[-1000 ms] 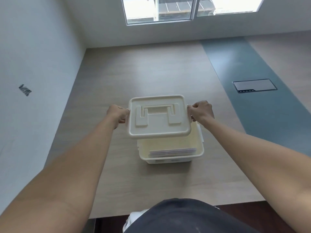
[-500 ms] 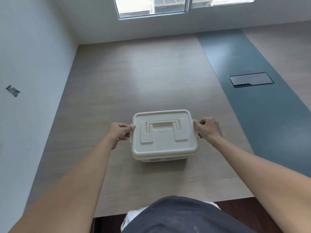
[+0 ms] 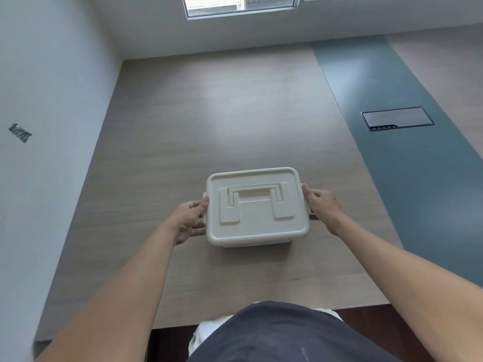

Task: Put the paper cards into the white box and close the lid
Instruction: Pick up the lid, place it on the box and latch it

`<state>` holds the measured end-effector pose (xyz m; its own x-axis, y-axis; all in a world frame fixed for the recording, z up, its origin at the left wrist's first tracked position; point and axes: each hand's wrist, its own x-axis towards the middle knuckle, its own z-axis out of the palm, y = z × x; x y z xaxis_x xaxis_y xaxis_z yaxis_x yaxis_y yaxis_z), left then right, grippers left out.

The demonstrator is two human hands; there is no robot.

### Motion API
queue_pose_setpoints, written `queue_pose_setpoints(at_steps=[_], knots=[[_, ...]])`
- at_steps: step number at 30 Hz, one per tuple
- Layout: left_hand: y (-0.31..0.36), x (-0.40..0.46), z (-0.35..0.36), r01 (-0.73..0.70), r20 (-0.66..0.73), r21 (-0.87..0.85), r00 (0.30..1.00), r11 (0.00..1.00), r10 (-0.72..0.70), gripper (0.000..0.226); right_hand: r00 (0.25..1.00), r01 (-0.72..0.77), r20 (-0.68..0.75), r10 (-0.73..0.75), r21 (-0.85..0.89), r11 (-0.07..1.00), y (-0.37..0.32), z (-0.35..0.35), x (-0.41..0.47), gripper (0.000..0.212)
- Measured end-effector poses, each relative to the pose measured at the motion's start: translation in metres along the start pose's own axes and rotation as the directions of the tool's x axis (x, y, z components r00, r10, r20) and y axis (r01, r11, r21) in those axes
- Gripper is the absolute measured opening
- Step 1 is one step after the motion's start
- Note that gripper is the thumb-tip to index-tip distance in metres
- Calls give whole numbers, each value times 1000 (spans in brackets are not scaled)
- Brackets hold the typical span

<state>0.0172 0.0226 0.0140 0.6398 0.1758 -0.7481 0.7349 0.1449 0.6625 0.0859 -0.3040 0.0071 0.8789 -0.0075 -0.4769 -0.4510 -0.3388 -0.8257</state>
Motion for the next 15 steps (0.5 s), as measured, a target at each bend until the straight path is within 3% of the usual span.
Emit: queue_pose_setpoints(at_steps=[6,8,10,12,15], knots=[[-4,7,1,-71,-54,-35,996,997,69,37,978,-165,150,147,117,979,-9,-5,5,38],[-6,7,5,-152,-97,-30,984,988,148,28,990,-116,86,110,74,990,-5,-6,8,42],[-6,6,6,-233,-144,65,960,970,240,18,999,-8,-48,4,-98,995,0,-8,9,55],[-6,5,4,-290,-151,206,934,935,323,26,979,80,-157,-128,-279,957,2,-8,7,52],[-9,3,4,-321,-170,399,895,859,413,41,936,139,-253,-246,-377,916,2,2,1,42]])
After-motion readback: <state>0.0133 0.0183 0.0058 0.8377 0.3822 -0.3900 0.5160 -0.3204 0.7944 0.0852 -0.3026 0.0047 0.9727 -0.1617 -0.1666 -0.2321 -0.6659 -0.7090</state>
